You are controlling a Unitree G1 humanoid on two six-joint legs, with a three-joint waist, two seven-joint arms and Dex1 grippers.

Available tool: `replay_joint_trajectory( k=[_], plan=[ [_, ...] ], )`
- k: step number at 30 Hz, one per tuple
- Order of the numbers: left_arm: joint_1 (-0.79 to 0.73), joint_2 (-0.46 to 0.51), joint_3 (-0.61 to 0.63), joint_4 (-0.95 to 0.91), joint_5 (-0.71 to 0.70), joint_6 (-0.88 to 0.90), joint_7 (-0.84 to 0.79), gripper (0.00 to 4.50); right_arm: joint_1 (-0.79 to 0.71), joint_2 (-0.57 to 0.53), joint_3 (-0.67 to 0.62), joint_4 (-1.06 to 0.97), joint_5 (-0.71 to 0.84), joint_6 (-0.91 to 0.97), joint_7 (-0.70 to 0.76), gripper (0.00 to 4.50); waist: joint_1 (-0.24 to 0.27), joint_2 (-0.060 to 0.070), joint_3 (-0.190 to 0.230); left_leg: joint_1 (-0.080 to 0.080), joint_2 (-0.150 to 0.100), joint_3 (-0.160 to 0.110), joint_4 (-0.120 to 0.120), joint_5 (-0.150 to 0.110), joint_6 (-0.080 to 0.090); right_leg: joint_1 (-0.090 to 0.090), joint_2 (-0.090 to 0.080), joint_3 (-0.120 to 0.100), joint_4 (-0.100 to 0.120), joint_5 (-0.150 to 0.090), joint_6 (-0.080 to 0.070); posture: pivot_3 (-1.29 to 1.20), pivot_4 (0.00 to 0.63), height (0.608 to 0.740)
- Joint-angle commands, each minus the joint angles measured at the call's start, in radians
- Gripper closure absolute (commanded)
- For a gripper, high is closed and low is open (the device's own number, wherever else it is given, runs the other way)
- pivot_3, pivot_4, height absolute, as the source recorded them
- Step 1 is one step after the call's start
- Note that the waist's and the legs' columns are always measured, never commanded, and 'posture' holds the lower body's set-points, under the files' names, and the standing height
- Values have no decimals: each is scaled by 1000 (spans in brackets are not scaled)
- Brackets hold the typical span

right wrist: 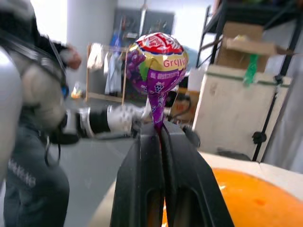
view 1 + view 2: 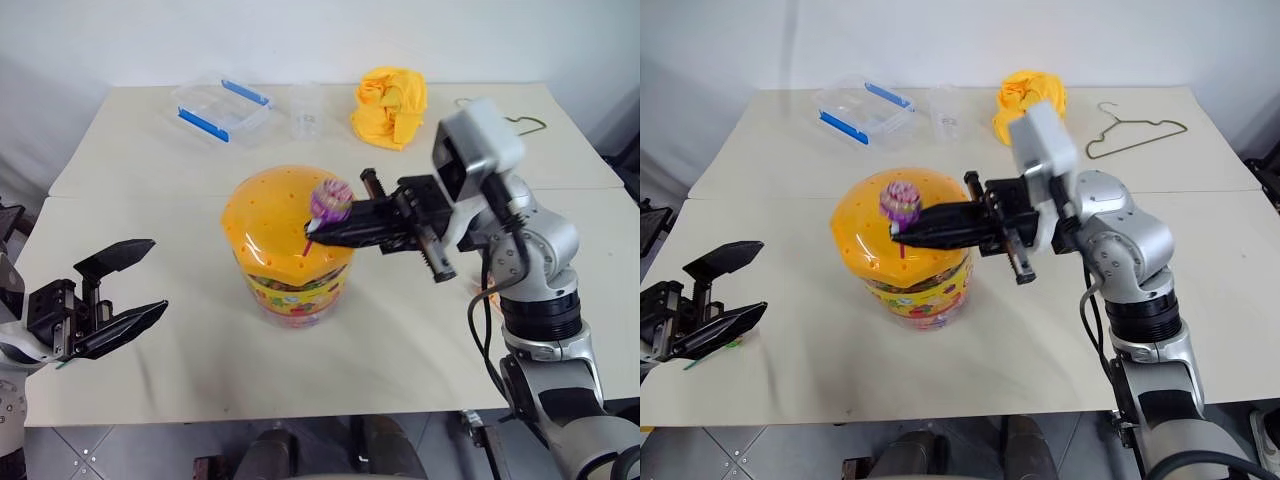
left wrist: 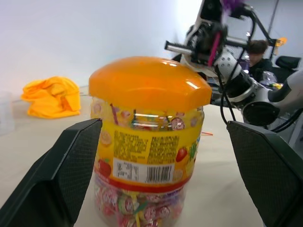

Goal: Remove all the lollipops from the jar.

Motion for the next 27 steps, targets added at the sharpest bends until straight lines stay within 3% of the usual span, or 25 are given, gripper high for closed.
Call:
replay_joint_trajectory(
  k=[1, 3, 6, 9, 13, 15, 19, 24, 27],
  plan=[
    [-25, 23, -29, -53, 14, -18, -14, 0, -12, -66, -133, -25, 101, 80, -92, 4488, -2, 0, 0, 0, 0, 0, 0, 0, 0, 0, 0, 0, 0, 0, 0, 0, 150, 740],
    [-31, 37, -60, -75, 44, -34, -39, 0, -11, -154, -194, 11, 72, 90, -113, 4488, 0, 0, 0, -1, -1, 0, 0, 0, 0, 0, -1, 0, 0, 0, 0, 0, 150, 740],
    [-40, 59, -108, -93, 82, -53, -81, 0, 45, -386, -238, 145, -104, 17, -43, 4488, 13, 0, 0, -4, -2, 0, 0, 0, 1, -1, -2, -1, -2, 0, 0, 0, 150, 740],
    [-47, 58, -116, -80, 95, -65, -82, 0, 158, -538, -238, 279, -284, -194, 69, 4488, 22, 0, 0, -5, -2, 1, 0, -1, 3, -1, -2, -1, -4, 0, 0, 0, 150, 740],
    [-14, 82, -140, -64, 150, -93, -142, 0, 376, -690, -228, 509, -529, -355, 23, 4488, 22, 0, 0, -5, -2, 5, 0, -1, 3, -2, -1, -1, -4, 0, 1, 0, 150, 740],
    [-14, 84, -148, -59, 150, -89, -147, 0, 456, -716, -213, 584, -627, -381, -69, 4488, 22, 0, 0, -4, -1, 5, 0, -1, 3, -2, -1, -2, -3, 0, 1, 0, 150, 740],
    [-22, 94, -170, -50, 162, -86, -155, 0, 583, -719, -220, 682, -704, -505, -92, 4488, 20, 2, 0, -3, -1, 9, 3, 0, 3, -2, -1, -2, -2, 1, 1, 0, 150, 740],
    [-41, 93, -197, -61, 166, -79, -137, 0, 684, -724, -256, 669, -720, -462, -133, 4488, 22, 3, 0, 3, 0, 16, 2, 0, 3, -1, 1, 1, -1, 1, 1, 0, 150, 740],
    [-48, 93, -207, -72, 167, -70, -118, 0, 718, -711, -286, 645, -699, -443, -132, 3464, 23, 3, 0, 3, 0, 16, 2, 0, 3, -1, 0, 3, -1, 1, 1, 0, 150, 740]
  ],
)
